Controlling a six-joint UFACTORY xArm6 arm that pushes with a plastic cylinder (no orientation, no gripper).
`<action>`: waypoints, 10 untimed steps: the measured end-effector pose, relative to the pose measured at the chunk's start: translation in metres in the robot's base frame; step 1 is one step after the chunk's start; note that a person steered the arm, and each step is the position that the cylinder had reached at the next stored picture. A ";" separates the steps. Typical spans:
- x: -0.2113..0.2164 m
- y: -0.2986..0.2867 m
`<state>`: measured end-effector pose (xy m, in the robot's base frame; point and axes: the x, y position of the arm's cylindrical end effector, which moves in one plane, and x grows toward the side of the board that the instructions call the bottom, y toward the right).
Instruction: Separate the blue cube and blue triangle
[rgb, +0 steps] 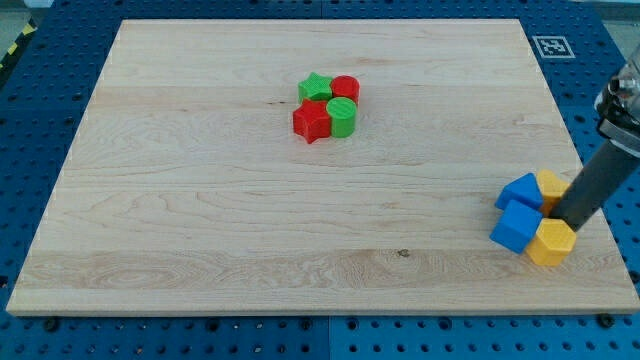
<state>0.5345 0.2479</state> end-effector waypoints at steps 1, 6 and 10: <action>-0.001 0.000; 0.075 -0.028; 0.058 -0.028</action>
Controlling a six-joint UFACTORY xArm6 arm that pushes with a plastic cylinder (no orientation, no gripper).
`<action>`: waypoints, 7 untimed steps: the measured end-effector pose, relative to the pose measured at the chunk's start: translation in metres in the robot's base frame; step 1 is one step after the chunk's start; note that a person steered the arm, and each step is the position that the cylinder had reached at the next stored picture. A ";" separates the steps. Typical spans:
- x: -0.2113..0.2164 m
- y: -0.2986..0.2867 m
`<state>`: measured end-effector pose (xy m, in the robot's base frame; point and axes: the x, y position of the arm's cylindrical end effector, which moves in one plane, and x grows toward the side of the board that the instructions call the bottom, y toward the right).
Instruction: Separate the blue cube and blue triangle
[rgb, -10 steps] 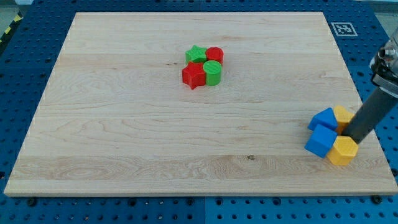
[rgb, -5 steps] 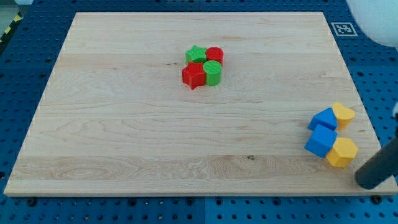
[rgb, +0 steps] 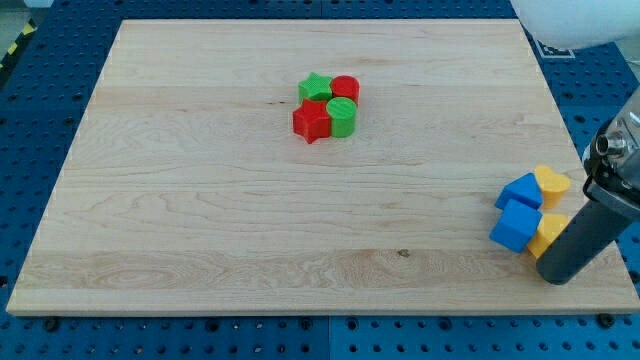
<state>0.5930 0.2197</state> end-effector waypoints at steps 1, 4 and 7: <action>-0.001 -0.004; -0.010 -0.006; -0.044 -0.012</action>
<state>0.5488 0.2074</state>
